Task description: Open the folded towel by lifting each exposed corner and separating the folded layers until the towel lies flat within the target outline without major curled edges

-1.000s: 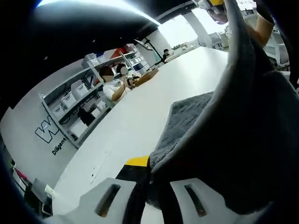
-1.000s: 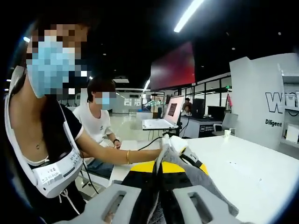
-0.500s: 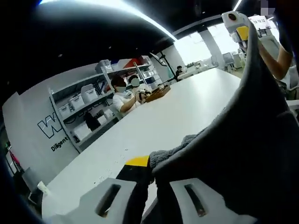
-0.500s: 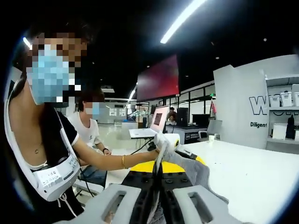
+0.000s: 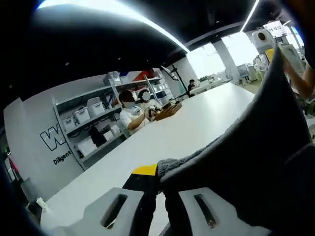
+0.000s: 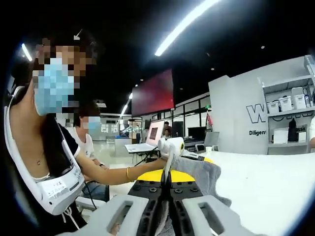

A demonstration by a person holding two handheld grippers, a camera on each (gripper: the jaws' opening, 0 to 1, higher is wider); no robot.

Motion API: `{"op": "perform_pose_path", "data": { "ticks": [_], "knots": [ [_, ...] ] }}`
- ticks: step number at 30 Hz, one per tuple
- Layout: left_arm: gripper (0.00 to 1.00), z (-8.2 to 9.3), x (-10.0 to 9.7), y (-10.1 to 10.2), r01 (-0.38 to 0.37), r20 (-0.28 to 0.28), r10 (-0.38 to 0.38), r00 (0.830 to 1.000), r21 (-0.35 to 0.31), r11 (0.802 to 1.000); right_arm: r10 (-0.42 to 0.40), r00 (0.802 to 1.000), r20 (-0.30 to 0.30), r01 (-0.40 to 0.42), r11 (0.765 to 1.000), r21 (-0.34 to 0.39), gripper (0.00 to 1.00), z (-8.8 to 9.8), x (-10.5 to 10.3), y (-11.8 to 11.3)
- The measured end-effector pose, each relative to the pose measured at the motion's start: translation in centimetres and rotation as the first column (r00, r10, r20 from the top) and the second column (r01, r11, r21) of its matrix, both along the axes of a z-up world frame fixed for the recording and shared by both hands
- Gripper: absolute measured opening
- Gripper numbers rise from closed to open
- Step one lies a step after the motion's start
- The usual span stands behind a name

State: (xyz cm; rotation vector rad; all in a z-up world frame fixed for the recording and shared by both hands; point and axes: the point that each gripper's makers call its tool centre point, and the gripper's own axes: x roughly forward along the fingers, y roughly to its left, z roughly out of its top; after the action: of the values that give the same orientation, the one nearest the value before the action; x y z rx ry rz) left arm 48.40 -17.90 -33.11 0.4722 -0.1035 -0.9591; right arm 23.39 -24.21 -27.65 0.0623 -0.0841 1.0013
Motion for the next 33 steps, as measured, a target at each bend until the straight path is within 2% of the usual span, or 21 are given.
{"op": "perform_pose_path", "data": {
  "ticks": [6, 10, 14, 17, 20, 23, 25, 33],
  "knots": [
    [0.02, 0.9, -0.4, -2.7, 0.027, 0.003, -0.027, 1.000, -0.038, 0.999, -0.050, 0.999, -0.005, 0.050, 0.999, 0.016, 0.00, -0.5, -1.1, -0.8],
    [0.02, 1.1, -0.5, -3.4, 0.030, 0.007, -0.029, 1.000, -0.038, 0.999, -0.061, 0.998, -0.007, 0.061, 0.998, 0.019, 0.00, -0.7, -1.4, -1.0],
    [0.02, 1.4, -0.8, -4.3, 0.038, 0.014, -0.038, 0.999, -0.042, 0.998, -0.089, 0.996, -0.021, 0.089, 0.995, 0.035, 0.00, -0.9, -1.7, -2.9],
    [0.02, 1.8, -1.2, -5.7, 0.050, 0.017, -0.049, 0.999, -0.056, 0.997, -0.100, 0.995, -0.020, 0.100, 0.994, 0.041, 0.00, -0.8, -2.0, -3.4],
    [0.02, 2.1, -1.5, -6.5, 0.066, -0.003, -0.066, 0.998, -0.082, 0.994, -0.112, 0.994, -0.022, 0.113, 0.992, 0.051, 0.00, -0.7, -2.2, -3.9],
    [0.02, 2.4, -2.0, -8.0, 0.074, 0.007, -0.074, 0.997, -0.093, 0.993, -0.139, 0.990, -0.017, 0.139, 0.989, 0.057, 0.00, -0.8, -2.7, -4.8],
    [0.02, 2.6, -2.4, -10.5, 0.095, 0.006, -0.095, 0.995, -0.095, 0.991, -0.176, 0.984, -0.022, 0.177, 0.982, 0.069, 0.00, -0.9, -3.4, -6.3],
    [0.02, 3.3, -3.2, -13.6, 0.122, 0.010, -0.121, 0.993, -0.107, 0.987, -0.218, 0.976, -0.031, 0.220, 0.972, 0.086, 0.00, -1.1, -4.3, -8.3]
  ]
}}
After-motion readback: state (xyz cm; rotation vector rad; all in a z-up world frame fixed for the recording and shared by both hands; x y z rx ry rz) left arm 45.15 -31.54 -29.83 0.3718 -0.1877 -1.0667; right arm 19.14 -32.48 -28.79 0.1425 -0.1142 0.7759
